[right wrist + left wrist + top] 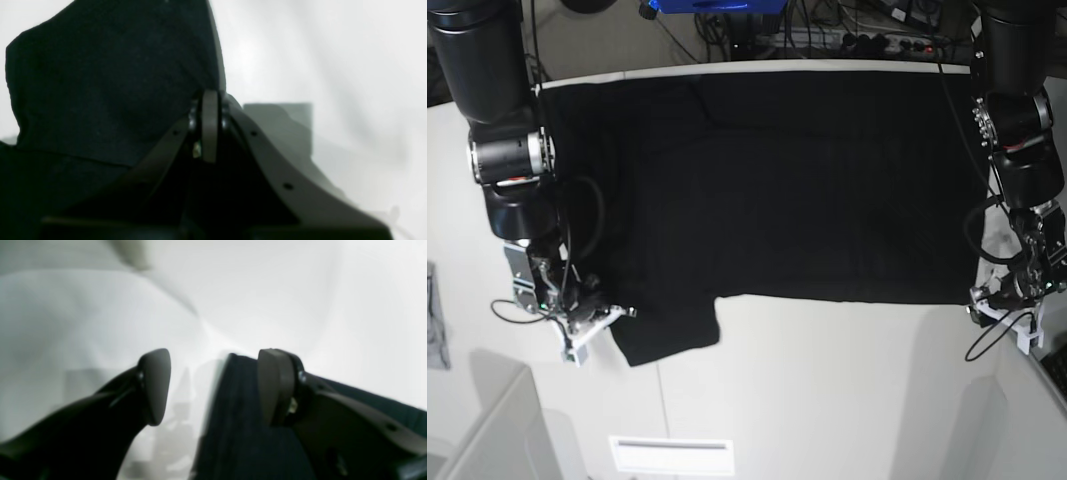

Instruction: Fold the T-shirt properly

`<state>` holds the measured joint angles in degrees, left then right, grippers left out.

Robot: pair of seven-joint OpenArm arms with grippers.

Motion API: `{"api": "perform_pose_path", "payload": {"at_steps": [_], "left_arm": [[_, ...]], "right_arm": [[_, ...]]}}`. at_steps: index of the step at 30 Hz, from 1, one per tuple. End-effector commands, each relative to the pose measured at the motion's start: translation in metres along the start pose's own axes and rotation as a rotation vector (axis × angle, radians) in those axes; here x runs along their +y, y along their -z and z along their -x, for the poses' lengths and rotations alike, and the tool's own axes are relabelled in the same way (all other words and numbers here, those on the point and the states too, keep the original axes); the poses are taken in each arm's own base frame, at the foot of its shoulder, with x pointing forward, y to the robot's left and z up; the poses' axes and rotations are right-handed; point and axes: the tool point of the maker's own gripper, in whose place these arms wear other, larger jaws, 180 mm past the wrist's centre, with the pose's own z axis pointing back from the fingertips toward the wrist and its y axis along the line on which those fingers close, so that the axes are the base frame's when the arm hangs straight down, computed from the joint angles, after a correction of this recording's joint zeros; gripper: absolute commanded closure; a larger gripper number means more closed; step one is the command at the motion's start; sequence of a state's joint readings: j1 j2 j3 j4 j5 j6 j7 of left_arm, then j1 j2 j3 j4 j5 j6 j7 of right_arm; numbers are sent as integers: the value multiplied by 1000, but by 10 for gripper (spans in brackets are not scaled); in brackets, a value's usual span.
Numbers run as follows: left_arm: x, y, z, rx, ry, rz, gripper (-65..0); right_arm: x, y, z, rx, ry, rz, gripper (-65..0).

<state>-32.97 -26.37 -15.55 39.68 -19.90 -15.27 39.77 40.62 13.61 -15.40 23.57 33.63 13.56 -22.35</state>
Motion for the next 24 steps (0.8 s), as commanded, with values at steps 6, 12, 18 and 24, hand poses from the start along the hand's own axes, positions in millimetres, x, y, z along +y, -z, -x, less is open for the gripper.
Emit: {"api": "perform_pose_path", "payload": {"at_steps": [6,12,18,24], "left_arm": [[5,5,-21,-41,33,-25,-397],[4,12,-13,-25,51,-31,-397],[3,13,-12,-23,53,-30,-397],[3,14,-10,-18,54,-29,-397]], "right_arm": [[-1,-8,-28,-48,-8,-2,0],[-2,-9,-28,-48,-8,-1,0],[-2,-9,-28,-48,-8,-1,0],[-2,-8,-28,-46,-12,0,0]]}}
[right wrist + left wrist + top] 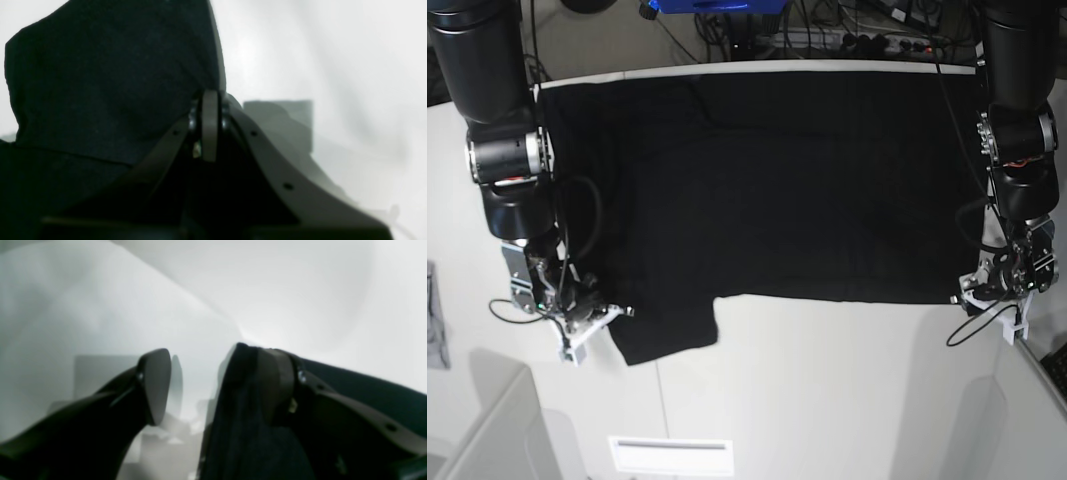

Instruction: Fold the T-shirt properly

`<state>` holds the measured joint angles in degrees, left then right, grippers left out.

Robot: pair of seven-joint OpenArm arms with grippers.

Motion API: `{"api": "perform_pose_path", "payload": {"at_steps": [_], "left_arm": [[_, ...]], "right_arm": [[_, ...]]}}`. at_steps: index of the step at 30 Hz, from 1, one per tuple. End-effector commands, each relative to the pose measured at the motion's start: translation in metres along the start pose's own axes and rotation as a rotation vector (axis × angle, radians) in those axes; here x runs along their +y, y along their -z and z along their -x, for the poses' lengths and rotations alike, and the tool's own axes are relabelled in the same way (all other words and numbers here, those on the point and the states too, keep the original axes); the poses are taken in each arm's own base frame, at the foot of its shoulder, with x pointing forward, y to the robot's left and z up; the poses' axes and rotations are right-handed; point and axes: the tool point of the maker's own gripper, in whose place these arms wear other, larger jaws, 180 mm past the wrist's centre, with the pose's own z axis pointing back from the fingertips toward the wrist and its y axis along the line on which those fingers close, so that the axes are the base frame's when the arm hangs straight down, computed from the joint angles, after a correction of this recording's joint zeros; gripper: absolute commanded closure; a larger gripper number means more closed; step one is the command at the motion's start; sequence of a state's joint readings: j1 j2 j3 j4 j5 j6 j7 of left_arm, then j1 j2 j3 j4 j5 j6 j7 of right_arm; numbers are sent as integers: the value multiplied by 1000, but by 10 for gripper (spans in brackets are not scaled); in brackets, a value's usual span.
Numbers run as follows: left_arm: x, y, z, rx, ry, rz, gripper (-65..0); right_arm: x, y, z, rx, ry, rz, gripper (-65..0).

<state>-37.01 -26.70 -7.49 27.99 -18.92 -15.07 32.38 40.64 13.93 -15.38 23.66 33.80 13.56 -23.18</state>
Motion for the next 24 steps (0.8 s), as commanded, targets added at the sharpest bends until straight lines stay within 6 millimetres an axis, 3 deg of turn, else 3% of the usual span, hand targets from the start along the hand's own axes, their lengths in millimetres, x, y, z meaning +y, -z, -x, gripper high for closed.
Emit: {"api": "perform_pose_path", "payload": {"at_steps": [1,13,24], "left_arm": [[6,-8,-27,-63,-2,-5,-397],[5,-7,-23,-57,-2,-4,-397],[3,-9,-31,-74,0,-1,-397]], "right_arm": [[1,-8,-29,-57,-15,-4,0],[2,-7,-29,-56,-18,-7,0],[2,-7,-29,-56,-18,-7,0]]}}
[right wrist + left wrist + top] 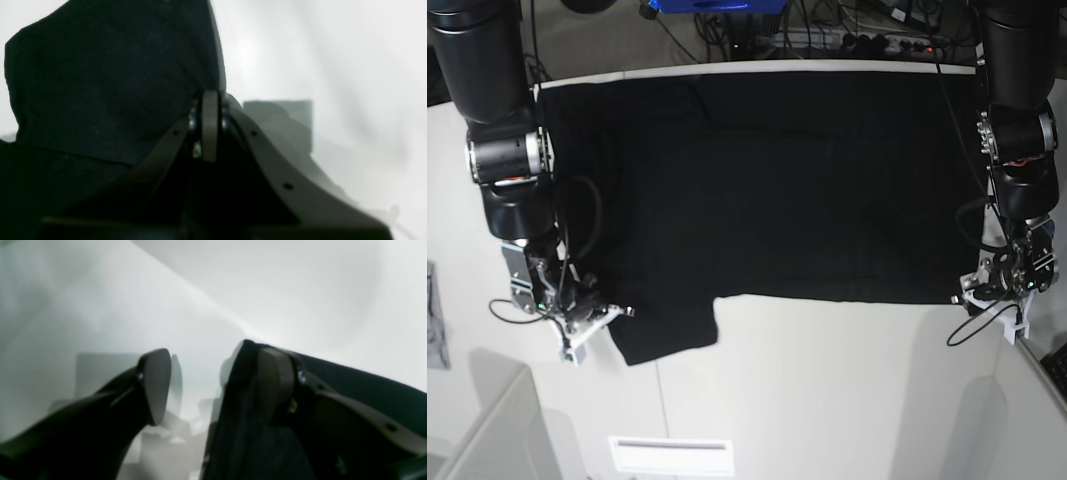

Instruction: Fold the T-shirt properly

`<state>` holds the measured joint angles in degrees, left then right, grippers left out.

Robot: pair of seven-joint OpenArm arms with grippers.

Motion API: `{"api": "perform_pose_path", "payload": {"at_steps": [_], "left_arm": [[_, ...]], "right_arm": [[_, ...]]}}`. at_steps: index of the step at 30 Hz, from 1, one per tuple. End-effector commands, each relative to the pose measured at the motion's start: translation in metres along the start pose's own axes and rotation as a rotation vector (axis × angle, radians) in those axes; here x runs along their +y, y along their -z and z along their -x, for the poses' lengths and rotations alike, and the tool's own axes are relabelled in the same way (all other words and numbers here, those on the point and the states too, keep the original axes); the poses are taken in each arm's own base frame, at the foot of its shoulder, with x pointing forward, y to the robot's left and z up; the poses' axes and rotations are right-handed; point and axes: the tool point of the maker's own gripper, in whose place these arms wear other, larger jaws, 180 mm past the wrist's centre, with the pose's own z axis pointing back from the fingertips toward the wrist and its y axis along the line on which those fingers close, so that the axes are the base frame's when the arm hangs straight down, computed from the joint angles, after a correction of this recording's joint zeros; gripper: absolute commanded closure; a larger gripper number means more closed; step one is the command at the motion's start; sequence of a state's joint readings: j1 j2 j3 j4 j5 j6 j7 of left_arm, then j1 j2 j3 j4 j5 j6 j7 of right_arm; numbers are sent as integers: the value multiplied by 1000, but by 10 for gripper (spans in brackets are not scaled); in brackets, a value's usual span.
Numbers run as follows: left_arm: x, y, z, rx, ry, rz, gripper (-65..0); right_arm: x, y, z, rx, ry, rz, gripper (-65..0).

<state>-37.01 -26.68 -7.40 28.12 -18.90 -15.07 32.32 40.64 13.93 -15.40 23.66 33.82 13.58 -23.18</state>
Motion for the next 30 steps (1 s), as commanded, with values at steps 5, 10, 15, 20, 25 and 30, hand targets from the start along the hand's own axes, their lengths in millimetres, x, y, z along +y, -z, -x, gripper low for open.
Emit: {"api": "perform_pose_path", "payload": {"at_steps": [5,10,15,20,25,30], "left_arm": [[4,-8,-36,-115,-5,-3,-397],[5,-7,-34,-119,-5,-5,-397],[-6,-4,-30,-111,-6,14,-397],[-14,-1,-27,-106,-6,28,-397],[-18,7,-9,-59,-28,33,-397],[-17,8,-5,-51,-29,31,-388]], "right_arm": [[2,-7,-29,-56,-18,-7,0],[2,-7,-29,-56,-18,-7,0],[2,-7,-29,-56,-18,-7,0],[2,-7,-29,-56,-18,-7,0],[2,-7,-29,-56,-20,-7,0],[2,-7,-29,-56,-20,-7,0]]}}
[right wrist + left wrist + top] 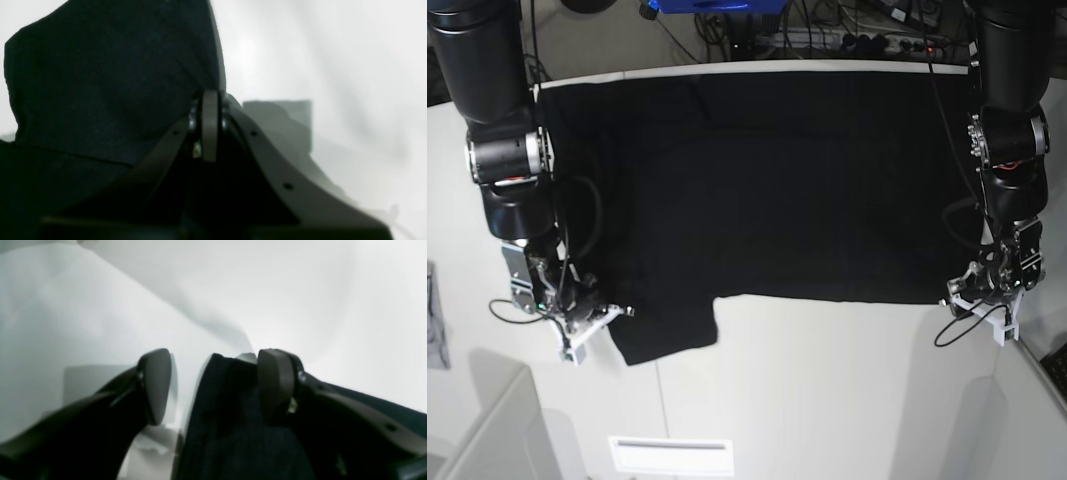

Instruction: Fold the T-shirt properly

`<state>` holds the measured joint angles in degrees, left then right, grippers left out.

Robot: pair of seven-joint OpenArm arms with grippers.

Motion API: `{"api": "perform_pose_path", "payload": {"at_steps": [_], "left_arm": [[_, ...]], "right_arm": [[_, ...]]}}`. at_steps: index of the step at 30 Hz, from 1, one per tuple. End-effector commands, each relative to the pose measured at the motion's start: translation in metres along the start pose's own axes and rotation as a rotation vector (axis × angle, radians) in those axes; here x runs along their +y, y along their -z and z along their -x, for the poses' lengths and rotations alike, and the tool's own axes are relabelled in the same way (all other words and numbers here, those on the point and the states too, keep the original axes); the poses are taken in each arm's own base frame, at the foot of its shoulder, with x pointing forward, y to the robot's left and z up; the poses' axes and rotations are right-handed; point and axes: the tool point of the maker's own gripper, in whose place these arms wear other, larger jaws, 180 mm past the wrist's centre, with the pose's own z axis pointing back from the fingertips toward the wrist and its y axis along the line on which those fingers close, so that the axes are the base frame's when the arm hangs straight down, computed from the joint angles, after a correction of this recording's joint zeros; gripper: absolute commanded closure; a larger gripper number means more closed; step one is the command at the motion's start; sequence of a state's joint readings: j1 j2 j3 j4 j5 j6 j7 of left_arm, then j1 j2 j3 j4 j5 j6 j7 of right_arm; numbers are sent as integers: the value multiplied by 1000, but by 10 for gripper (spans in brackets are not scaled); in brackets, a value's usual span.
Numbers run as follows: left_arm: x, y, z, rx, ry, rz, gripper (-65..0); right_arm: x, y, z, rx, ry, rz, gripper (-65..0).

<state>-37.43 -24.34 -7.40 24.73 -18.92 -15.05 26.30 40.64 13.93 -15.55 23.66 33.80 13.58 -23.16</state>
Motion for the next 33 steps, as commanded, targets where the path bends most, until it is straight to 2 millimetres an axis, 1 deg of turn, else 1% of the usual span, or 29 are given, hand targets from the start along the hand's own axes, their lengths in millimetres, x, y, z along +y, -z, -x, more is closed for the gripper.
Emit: {"api": "perform_pose_path", "payload": {"at_steps": [1,3,4,5,7,10,13,14,17,19,21,23,25,27,29,31,33], "left_arm": [[2,-3,-10,-4,-3,-1,-387],[3,-3,-8,-1,-4,-1,-385],[3,-3,-8,0,-4,-2,-369],[3,-3,-6,3,-4,-2,-332],[4,-2,-2,8,0,-4,-216],[4,-3,-2,0,9,-4,-2],[3,-5,-7,-16,20,-1,0],[3,-5,-3,-13,24,-2,0],[1,-8,-10,-35,37,2,0],[-1,-10,-12,-45,44,7,0],[-5,-14,-23,-78,59,15,0],[-7,-16,-23,-72,73,18,0],[-11,-21,-29,-76,88,25,0],[-13,-25,-30,-79,105,26,0],[-16,-30,-36,-99,127,30,0],[-19,-35,-34,-93,147,33,0],[-22,-39,-36,-93,162,37,0]], "right_arm": [[2,-8,-29,-57,-17,-7,0],[2,-8,-29,-57,-18,-9,0],[2,-8,-29,-57,-18,-9,0],[2,-8,-29,-57,-18,-9,0],[2,-8,-29,-57,-18,-9,0],[2,-8,-29,-59,-13,-9,0],[1,-6,-24,-56,-9,-10,0],[4,-8,-29,-71,-17,-16,0],[11,-11,-27,-99,-41,-33,0],[14,-18,-36,-142,-70,-43,0],[19,-24,-43,-173,-85,-51,0],[14,-29,-52,-203,-52,-28,0],[7,-31,-54,-213,-14,-12,0],[4,-32,-53,-202,-1,-10,0],[3,-33,-51,-192,2,-8,0],[-5,-35,-52,-193,0,5,0],[-7,-35,-50,-191,2,9,0]]}}
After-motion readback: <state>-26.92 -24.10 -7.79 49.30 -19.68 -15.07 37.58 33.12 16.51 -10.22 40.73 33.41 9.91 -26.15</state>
